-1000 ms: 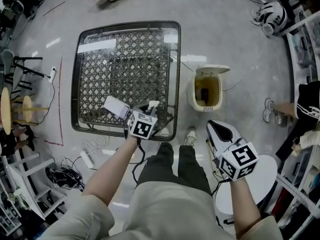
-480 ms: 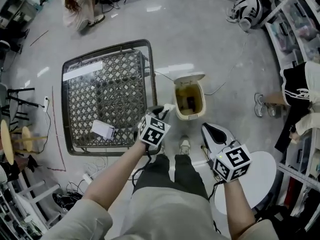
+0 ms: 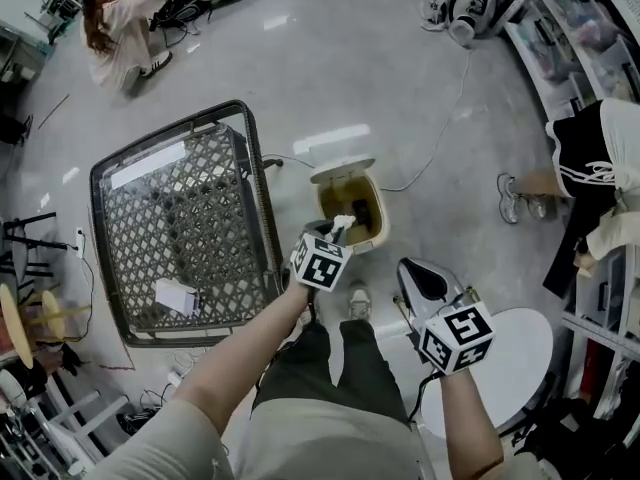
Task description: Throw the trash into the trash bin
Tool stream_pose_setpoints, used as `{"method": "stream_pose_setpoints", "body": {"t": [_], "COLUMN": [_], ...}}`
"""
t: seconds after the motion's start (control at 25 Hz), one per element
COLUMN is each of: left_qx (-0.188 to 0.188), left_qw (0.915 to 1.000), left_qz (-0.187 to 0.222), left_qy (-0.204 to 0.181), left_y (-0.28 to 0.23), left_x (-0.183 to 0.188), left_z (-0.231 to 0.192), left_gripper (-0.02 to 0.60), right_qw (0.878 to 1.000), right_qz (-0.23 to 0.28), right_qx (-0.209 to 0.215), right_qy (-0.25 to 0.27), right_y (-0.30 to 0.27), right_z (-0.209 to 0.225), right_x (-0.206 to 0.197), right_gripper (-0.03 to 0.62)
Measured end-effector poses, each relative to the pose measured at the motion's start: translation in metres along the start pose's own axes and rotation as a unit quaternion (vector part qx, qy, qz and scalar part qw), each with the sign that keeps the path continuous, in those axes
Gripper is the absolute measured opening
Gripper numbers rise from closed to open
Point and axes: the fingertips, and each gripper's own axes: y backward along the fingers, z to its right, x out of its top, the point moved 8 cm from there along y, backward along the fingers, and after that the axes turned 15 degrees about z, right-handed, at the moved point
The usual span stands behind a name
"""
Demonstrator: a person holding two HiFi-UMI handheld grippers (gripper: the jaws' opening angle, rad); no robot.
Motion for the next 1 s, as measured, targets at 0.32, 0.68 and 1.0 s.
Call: {"method": "stream_pose_setpoints", "body": {"t": [0.32,0.68,1.0], "left_qx": [0.024,0.063,0.051], "left_qw": [0.9953,0.9906,0.9918], "left_qz": [-0.049,-0.087,-0.09], "left_qy": [0.08,0.085,0.076], "left_y": [-0.077,-0.139,-0.151], "left_x": [-0.043,-0.102,-0.111], "left_z": [-0.003,-0.019,-0.012], "left_gripper": [0.083,0.09,0.239], "right_qw": [1.0,0.999,0.998], "right_qz": [-0.006,-0.032,-0.039], "right_qx": [-0.004,0.028,0.027], "right_qy": [-0.015,-0.023,-0.029], "right_y": [-0.015,-0.034,-0.034], "right_z": [0.052,0.082,0.087], "right_x": [-0.044,-0.11,-0.129], "right_gripper": [0.003,0.003,0.003]}}
